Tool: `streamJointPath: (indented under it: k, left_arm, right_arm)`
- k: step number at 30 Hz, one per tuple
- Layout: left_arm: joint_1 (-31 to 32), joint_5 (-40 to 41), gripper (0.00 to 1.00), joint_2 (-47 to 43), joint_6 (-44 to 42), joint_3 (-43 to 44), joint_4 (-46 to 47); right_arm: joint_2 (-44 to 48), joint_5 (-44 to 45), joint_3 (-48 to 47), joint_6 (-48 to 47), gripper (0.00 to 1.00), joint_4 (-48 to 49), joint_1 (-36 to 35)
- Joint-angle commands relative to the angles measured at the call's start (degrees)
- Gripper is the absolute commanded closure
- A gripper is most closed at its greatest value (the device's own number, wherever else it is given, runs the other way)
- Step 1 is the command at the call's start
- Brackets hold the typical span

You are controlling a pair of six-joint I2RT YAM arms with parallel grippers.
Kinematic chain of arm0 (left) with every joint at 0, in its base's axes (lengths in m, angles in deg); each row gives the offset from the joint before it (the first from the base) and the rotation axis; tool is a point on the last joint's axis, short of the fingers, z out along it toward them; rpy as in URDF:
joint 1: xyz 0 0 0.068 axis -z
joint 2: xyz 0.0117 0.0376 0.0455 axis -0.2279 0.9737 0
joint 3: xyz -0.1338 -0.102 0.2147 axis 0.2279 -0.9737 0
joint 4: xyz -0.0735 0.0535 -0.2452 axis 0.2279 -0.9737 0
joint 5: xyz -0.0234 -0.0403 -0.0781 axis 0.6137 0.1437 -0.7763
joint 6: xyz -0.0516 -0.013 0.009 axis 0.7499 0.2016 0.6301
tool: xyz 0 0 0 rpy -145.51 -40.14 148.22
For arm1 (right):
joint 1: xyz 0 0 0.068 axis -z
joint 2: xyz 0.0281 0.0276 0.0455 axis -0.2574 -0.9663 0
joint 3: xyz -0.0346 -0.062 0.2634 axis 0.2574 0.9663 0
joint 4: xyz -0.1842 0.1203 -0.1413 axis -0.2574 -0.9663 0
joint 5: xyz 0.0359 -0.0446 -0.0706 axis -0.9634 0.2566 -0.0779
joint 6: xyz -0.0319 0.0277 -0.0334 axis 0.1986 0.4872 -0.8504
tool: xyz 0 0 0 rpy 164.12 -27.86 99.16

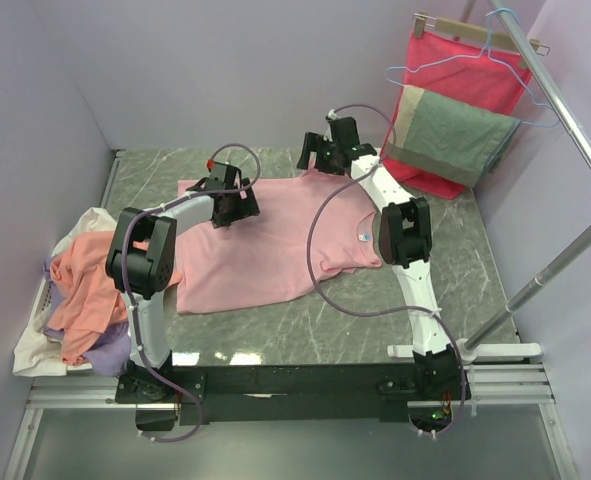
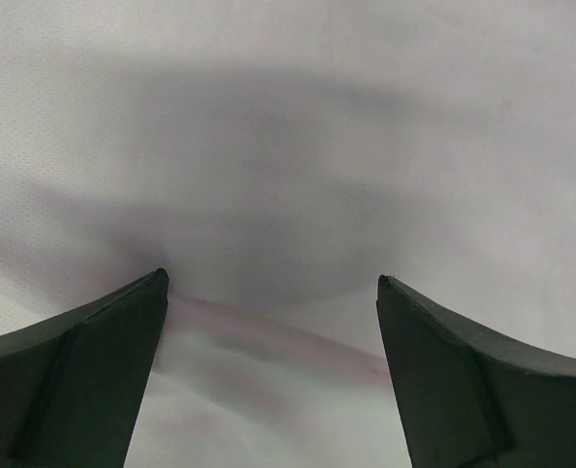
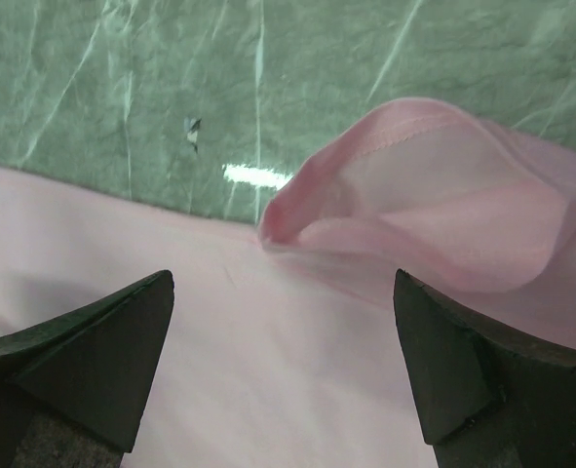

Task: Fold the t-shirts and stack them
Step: Flatten out the tshirt

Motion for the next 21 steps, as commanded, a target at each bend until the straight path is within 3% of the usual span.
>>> streamJointPath:
  k: [1,7,17,21]
  left_arm:
    - [0.2,1.3,0.06,0.4,-1.0,1.7,-1.1]
    - [0.2,1.6,0.06,0.5,-1.0,2.0,-1.4]
    - [0.2,3.1,0.05,0.6,-1.3,1.7,-1.1]
    - [0.2,3.1,0.05,-0.1,-1.0,1.0,-0.1]
  right_arm:
    - [-3.0,-0.4,-3.4,3.6,0.0,1.1,2.2]
    - [-3.1,-2.6,-4.5,4.0,0.0,4.4,3.1]
    - [-2.9,2.0,-7.3,-2.3,0.0,14.4,3.2]
    - [-0.9,-0.7,-4.1,-4.0,0.0,16.5,2.8]
